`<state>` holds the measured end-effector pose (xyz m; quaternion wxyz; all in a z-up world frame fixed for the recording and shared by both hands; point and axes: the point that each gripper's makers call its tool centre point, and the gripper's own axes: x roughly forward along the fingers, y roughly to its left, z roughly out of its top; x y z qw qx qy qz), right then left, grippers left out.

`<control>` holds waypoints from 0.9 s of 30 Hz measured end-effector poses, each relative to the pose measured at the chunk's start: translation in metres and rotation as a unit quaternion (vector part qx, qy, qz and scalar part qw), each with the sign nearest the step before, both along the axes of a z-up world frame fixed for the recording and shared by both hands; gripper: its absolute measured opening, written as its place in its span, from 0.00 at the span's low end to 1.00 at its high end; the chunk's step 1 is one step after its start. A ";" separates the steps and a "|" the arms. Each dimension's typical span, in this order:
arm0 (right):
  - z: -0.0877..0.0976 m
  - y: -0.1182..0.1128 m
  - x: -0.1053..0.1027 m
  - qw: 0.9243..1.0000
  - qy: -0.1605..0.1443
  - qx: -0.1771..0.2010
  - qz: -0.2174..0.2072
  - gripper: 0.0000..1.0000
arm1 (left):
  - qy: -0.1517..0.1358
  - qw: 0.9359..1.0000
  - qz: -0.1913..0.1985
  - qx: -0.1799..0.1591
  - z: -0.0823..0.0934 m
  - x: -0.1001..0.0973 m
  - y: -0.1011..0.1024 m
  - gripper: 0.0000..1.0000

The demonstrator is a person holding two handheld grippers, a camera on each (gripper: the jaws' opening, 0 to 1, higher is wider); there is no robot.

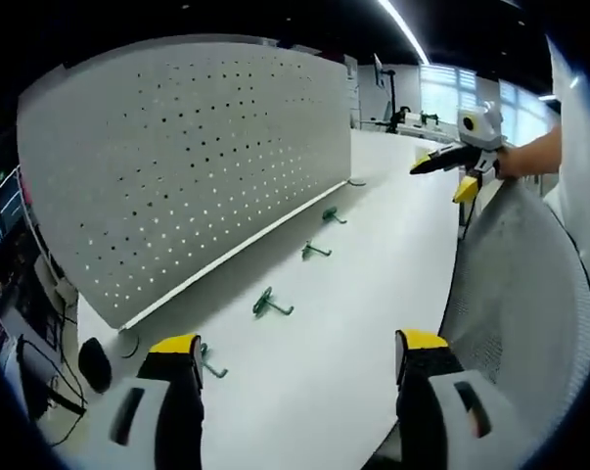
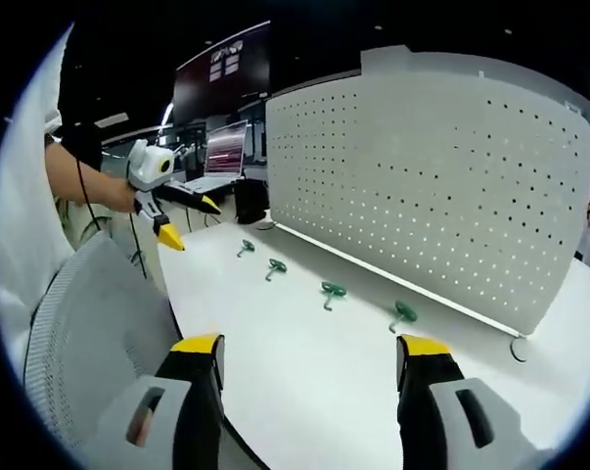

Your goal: Insert the hook assembly into the mounting plate slot until the hook locks in place.

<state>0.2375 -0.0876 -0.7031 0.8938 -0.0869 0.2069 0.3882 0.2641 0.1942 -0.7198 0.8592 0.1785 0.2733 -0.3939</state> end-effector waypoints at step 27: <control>-0.001 -0.004 0.001 1.000 0.001 0.002 -0.009 0.71 | 0.052 0.987 -0.099 0.118 -0.030 0.039 0.046 0.80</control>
